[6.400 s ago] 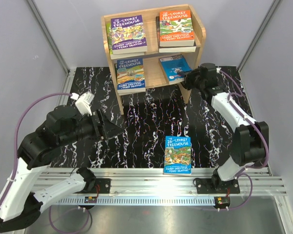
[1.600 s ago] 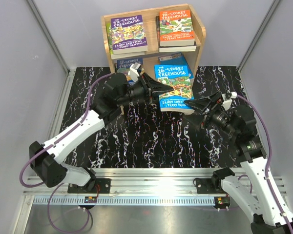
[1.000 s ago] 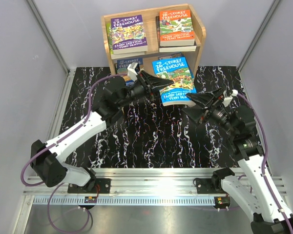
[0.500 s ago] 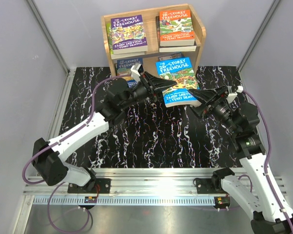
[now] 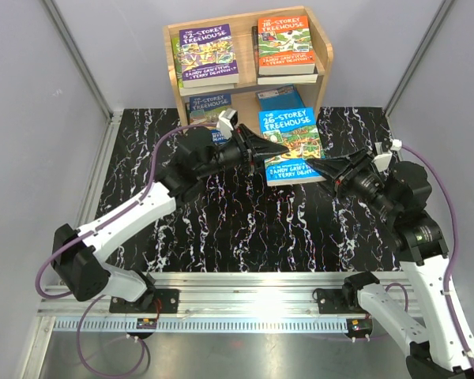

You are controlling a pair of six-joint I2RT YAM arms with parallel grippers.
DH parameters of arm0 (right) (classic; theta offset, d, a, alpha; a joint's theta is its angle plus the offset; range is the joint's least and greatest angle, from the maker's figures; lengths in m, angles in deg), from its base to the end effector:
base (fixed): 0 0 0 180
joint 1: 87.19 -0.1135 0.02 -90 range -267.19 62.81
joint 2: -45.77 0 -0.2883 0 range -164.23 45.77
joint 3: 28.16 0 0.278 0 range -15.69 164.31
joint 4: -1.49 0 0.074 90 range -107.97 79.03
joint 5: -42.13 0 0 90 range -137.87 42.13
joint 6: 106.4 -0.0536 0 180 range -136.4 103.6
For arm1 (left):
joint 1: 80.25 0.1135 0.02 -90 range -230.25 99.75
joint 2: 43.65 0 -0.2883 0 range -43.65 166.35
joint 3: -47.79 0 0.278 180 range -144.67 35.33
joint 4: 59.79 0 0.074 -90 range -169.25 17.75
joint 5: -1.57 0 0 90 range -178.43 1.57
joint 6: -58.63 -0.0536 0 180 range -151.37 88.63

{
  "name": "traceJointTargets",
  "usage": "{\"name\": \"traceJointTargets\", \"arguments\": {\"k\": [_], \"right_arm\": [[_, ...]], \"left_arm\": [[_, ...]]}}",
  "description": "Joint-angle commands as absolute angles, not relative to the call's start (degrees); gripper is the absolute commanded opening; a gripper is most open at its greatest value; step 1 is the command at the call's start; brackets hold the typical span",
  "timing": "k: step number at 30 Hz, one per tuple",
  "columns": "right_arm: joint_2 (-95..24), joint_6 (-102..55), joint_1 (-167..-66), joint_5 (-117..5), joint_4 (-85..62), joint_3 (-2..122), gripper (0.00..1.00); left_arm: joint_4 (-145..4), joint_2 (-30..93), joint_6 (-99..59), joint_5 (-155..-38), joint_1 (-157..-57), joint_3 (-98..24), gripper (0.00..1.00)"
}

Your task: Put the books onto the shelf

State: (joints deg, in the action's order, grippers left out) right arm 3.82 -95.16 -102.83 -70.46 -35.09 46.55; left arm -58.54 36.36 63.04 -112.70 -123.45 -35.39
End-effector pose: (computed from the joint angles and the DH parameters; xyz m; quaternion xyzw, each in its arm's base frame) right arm 0.1510 0.0637 0.4484 0.2608 0.6802 0.5887 0.3502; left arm 0.2547 -0.2694 0.4223 -0.1479 0.6656 -0.7205 0.1262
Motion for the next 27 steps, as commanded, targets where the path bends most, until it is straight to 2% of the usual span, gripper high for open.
{"name": "traceJointTargets", "arguments": {"k": [1,3,4,5,6,7,9,11,15,22,27], "right_arm": [[4.81,-86.82,-103.10,-70.81,-45.76,50.84,0.18],[5.51,-86.01,-103.10,-70.37,-49.10,50.93,0.06],[5.78,-85.84,-103.01,-69.50,-49.90,50.67,0.00],[6.13,-85.75,-103.10,-68.97,-50.95,49.79,0.00],[6.22,-86.09,-103.10,-68.53,-51.22,49.26,0.00],[5.96,-86.45,-103.10,-68.43,-50.87,48.65,0.00],[4.38,-86.19,-103.10,-68.87,-47.98,47.24,0.00],[1.58,-84.87,-103.19,-69.22,-44.83,47.93,0.00],[-5.01,-80.31,-103.10,-69.05,-41.82,53.81,0.00],[-17.94,-73.27,-102.22,-69.83,-39.98,67.88,0.00],[-25.50,-74.84,-97.49,-73.61,-33.83,68.69,0.00]], "left_arm": [[-63.54,33.87,54.59,-111.81,-120.42,-39.99,0.00],[-67.74,34.05,51.18,-112.51,-120.07,-41.48,0.00],[-69.51,34.40,49.85,-112.60,-119.98,-42.10,0.08],[-71.27,34.49,48.45,-112.77,-119.98,-42.89,0.16],[-74.42,34.58,45.21,-113.04,-119.98,-43.24,0.25],[-76.54,34.49,43.53,-112.95,-119.89,-43.51,0.48],[-82.60,34.05,39.14,-112.34,-119.89,-43.43,0.69],[-85.34,32.47,37.02,-111.90,-119.80,-42.55,0.82],[-89.12,26.95,34.20,-110.67,-119.28,-37.81,0.89],[-94.66,19.47,31.56,-108.73,-119.10,-33.59,0.90],[-98.18,14.03,31.47,-107.68,-119.01,-30.86,0.90]]}}
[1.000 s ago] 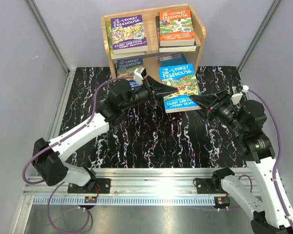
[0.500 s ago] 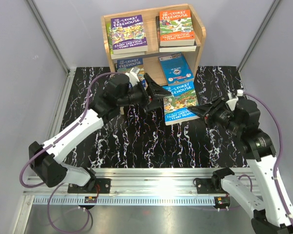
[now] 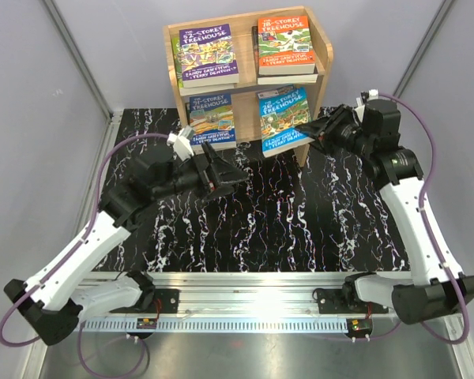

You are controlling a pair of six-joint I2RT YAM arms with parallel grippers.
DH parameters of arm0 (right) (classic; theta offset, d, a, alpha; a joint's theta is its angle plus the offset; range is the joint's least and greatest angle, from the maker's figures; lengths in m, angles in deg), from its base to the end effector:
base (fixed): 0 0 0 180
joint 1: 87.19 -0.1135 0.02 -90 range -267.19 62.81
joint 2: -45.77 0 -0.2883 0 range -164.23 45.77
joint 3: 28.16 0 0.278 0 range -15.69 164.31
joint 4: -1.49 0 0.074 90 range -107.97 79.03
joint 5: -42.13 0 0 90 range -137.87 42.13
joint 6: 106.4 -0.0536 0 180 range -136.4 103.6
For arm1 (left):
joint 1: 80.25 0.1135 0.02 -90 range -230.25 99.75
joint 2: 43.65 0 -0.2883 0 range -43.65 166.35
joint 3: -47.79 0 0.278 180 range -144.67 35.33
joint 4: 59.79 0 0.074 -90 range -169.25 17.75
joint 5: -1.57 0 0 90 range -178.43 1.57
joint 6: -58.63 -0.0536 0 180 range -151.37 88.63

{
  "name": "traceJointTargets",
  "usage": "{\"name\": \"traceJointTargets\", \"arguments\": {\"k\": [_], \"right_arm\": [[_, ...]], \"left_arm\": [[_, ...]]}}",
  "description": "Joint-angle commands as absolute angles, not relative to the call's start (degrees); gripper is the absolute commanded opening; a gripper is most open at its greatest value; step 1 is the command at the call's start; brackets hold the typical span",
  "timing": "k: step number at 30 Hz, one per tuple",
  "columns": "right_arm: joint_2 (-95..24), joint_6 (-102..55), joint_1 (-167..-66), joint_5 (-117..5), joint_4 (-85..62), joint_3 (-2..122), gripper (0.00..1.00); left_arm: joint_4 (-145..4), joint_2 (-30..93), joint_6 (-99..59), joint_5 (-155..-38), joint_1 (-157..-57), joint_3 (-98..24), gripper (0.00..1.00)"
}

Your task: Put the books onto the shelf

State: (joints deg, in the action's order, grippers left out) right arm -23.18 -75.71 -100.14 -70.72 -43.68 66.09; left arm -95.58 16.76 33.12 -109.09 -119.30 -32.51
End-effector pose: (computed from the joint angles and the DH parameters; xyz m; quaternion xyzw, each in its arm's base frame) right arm 0.2719 0.0839 0.4594 0.2112 0.7823 0.4630 0.3592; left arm 0.1888 -0.1775 0.4248 -0.0675 0.7897 -0.5542 0.2544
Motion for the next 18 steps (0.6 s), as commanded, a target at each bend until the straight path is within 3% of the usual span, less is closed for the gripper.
{"name": "traceJointTargets", "arguments": {"k": [1,7,15,17,18], "right_arm": [[-26.47,-76.07,-96.87,-74.92,-32.60,67.90,0.00],[-37.79,-80.03,-94.75,-80.20,-22.05,66.04,0.00],[-42.56,-82.23,-89.75,-81.09,-22.21,67.27,0.01],[-42.82,-82.84,-87.81,-81.00,-24.32,67.63,0.14],[-43.00,-83.02,-87.55,-81.18,-25.02,68.06,0.35]], "left_arm": [[-98.61,13.23,31.56,-107.50,-119.01,-30.51,0.90],[-101.69,9.35,31.56,-105.92,-118.92,-28.92,0.90],[-105.30,7.77,30.06,-104.43,-118.66,-30.50,0.90],[-105.39,7.33,30.24,-104.25,-118.75,-30.15,0.90],[-105.30,7.24,30.33,-104.25,-118.66,-29.89,0.90]]}}
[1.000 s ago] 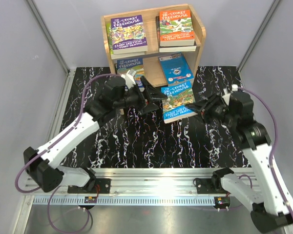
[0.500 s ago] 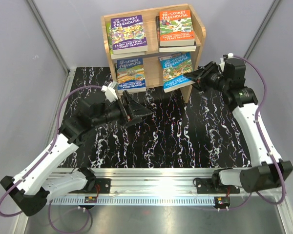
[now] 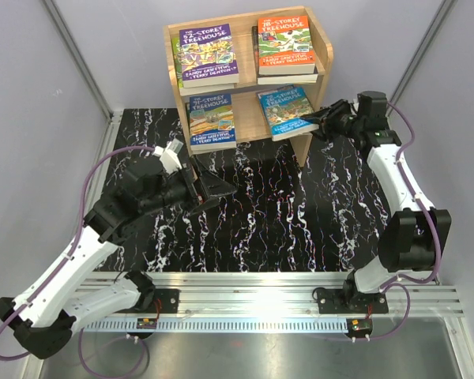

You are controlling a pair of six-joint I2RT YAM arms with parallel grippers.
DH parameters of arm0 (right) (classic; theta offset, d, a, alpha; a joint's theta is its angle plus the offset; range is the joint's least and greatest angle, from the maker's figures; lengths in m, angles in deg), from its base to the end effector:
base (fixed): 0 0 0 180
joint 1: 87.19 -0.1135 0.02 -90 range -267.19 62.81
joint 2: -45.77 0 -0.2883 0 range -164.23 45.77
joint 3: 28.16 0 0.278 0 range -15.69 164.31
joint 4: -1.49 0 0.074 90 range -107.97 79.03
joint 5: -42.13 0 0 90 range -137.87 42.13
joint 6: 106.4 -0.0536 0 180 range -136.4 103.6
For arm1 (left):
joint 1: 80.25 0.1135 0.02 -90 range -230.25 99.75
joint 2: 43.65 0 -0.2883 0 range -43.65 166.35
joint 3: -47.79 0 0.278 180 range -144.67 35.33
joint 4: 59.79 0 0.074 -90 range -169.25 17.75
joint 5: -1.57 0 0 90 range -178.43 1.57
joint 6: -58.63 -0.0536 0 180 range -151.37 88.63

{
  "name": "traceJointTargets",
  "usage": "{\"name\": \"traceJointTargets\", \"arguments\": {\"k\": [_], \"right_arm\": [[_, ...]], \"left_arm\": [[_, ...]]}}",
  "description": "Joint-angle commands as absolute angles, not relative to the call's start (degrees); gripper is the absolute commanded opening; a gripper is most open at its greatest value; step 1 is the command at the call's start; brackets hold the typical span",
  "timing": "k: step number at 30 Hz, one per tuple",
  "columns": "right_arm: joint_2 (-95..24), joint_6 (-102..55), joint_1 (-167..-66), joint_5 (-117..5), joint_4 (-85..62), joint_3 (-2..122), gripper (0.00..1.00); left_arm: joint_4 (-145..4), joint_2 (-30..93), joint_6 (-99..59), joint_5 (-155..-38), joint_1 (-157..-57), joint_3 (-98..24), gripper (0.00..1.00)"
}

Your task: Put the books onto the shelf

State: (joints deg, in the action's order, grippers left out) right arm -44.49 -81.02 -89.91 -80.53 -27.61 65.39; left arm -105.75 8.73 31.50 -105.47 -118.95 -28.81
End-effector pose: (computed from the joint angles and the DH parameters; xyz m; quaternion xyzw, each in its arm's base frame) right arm 0.4043 0.0482 0.3659 0.2900 0.7741 0.4809 0.2923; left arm 0.1571 -0.1460 0.4095 -0.0901 0.8179 -0.5074 0.2558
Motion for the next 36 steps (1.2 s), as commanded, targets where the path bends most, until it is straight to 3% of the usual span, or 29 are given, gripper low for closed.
{"name": "traceJointTargets", "arguments": {"k": [1,3,4,7,16,21,36], "right_arm": [[-43.35,-83.02,-87.54,-81.26,-26.86,68.33,0.42],[-43.61,-82.32,-87.54,-81.88,-28.54,68.86,0.56],[-43.70,-82.14,-87.46,-82.05,-29.77,68.86,0.72],[-43.27,-81.70,-87.46,-82.58,-31.18,67.63,0.80],[-40.10,-80.74,-87.54,-83.81,-34.25,65.08,0.85],[-39.05,-78.54,-87.46,-83.73,-37.77,64.91,1.00],[-37.65,-77.48,-87.46,-88.47,-40.42,60.95,1.00]], "left_arm": [[-104.95,7.24,30.68,-104.34,-118.66,-29.54,0.90],[-104.42,7.33,30.85,-104.60,-118.66,-29.19,0.90],[-104.16,7.42,31.12,-104.43,-118.57,-29.01,0.90],[-103.72,7.77,31.21,-104.60,-118.66,-29.10,0.90],[-102.75,7.95,31.91,-104.69,-118.57,-28.48,0.90],[-102.75,7.77,31.91,-104.51,-118.66,-28.48,0.90],[-102.57,6.45,33.05,-104.07,-118.57,-26.64,0.90]]}}
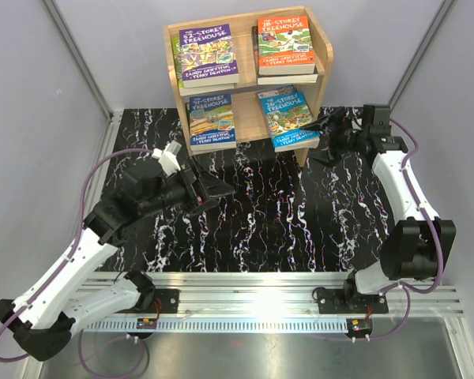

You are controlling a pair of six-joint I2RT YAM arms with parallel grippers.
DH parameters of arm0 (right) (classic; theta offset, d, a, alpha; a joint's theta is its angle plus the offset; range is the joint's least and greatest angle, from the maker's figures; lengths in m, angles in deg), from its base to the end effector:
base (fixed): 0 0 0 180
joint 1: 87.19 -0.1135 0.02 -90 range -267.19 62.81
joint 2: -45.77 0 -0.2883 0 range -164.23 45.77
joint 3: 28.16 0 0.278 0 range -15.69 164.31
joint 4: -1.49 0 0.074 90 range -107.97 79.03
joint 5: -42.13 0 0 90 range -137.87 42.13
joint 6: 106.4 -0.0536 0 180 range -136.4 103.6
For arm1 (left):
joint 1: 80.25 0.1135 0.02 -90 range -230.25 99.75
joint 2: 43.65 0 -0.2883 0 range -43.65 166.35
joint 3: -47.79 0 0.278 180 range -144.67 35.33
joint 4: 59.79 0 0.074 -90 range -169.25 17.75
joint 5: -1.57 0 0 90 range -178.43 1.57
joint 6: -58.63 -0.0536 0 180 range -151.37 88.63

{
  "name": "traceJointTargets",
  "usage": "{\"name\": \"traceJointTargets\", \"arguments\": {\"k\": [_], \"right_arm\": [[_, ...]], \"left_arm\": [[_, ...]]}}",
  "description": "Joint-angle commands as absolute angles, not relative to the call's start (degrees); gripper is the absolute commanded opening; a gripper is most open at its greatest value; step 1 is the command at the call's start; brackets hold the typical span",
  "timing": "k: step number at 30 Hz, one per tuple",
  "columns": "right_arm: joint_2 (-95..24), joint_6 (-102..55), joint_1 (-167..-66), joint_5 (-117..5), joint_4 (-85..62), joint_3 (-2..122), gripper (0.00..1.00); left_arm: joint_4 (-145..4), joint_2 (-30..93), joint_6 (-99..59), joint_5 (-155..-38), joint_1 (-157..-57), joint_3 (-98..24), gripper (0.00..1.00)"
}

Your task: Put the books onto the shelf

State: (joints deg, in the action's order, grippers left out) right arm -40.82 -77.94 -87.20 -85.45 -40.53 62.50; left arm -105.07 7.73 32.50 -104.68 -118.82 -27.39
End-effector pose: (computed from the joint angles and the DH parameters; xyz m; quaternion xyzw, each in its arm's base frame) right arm 0.3720 0.0328 0.3494 0.3137 0.8033 0.4612 0.2088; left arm 0.1557 -0.1434 0.4050 -0.1015 0.8158 -0.5076 0.2580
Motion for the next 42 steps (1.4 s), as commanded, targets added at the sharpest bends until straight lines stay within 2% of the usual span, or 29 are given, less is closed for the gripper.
{"name": "traceJointTargets", "arguments": {"k": [1,13,42], "right_arm": [[-37.20,-78.27,-87.54,-88.65,-40.06,60.34,1.00],[-32.98,-85.13,-87.46,-90.76,-34.17,58.13,1.00],[-45.19,-92.77,-91.59,-86.37,-22.57,66.48,1.00]], "left_arm": [[-102.49,6.36,33.23,-103.99,-118.66,-26.55,0.90],[-101.70,5.75,33.93,-103.81,-118.66,-25.84,0.89],[-105.91,7.07,30.86,-104.95,-117.78,-27.95,0.89]]}}
